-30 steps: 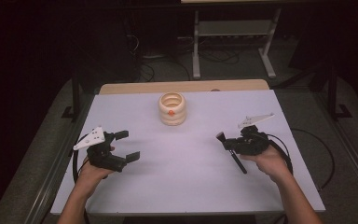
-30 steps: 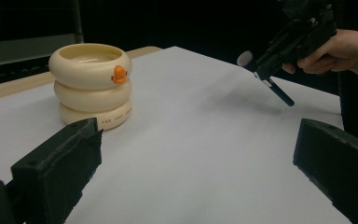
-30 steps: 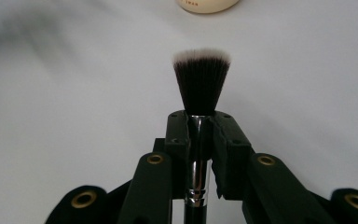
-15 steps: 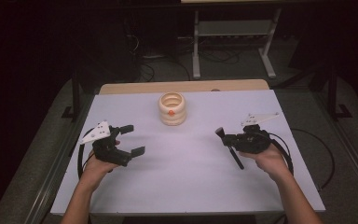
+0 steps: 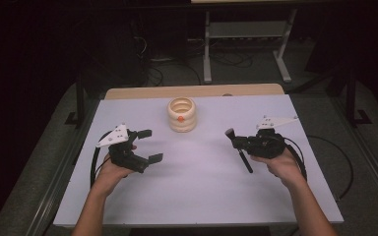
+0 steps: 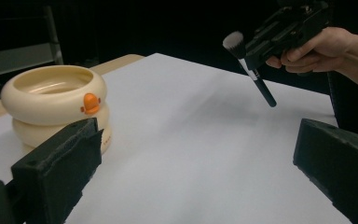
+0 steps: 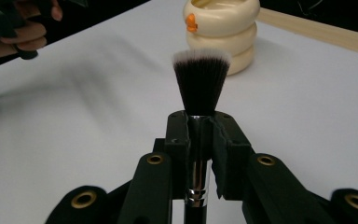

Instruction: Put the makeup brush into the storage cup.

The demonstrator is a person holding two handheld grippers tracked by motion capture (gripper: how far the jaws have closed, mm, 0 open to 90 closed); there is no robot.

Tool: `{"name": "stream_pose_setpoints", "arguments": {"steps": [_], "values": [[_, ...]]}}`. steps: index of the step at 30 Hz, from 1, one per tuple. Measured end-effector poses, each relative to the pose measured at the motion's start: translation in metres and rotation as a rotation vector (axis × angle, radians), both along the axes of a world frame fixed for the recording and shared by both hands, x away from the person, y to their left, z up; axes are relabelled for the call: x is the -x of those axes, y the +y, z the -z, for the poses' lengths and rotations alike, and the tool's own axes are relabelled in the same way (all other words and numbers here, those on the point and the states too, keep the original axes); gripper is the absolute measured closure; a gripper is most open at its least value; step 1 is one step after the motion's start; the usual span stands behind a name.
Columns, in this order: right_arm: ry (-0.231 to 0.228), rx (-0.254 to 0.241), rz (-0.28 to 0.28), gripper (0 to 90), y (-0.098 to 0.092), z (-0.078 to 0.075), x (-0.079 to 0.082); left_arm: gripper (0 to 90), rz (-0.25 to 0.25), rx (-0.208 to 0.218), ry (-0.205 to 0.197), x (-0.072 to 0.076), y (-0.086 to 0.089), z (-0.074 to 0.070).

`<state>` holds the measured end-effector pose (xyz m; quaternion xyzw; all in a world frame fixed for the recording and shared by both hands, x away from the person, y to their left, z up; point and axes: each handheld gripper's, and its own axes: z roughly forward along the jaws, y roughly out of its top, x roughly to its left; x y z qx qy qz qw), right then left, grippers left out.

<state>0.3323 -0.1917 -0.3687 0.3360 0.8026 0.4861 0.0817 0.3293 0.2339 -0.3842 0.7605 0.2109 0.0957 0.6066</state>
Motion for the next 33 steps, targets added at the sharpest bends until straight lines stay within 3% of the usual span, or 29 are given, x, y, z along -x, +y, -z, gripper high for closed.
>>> {"name": "stream_pose_setpoints", "arguments": {"steps": [9, 15, 19, 23, 33], "values": [[-0.022, -0.019, -0.033, 76.6, 0.006, -0.004, -0.005, 0.4, 0.046, -0.009, -0.003, -0.004, -0.016, 0.004], [-0.048, -0.057, -0.052, 76.5, 0.010, -0.004, -0.007, 0.4, 0.076, 0.014, 0.005, -0.007, -0.025, 0.007], [-0.062, -0.079, -0.080, 76.6, 0.013, -0.004, -0.007, 0.4, 0.099, -0.003, 0.017, -0.009, -0.030, 0.012], [-0.074, -0.131, -0.109, 76.6, 0.018, -0.002, -0.005, 0.4, 0.133, 0.002, 0.023, -0.010, -0.040, 0.016], [-0.121, -0.135, -0.143, 76.6, 0.026, -0.005, 0.003, 0.4, 0.172, 0.008, 0.031, -0.005, -0.055, 0.016]]}}
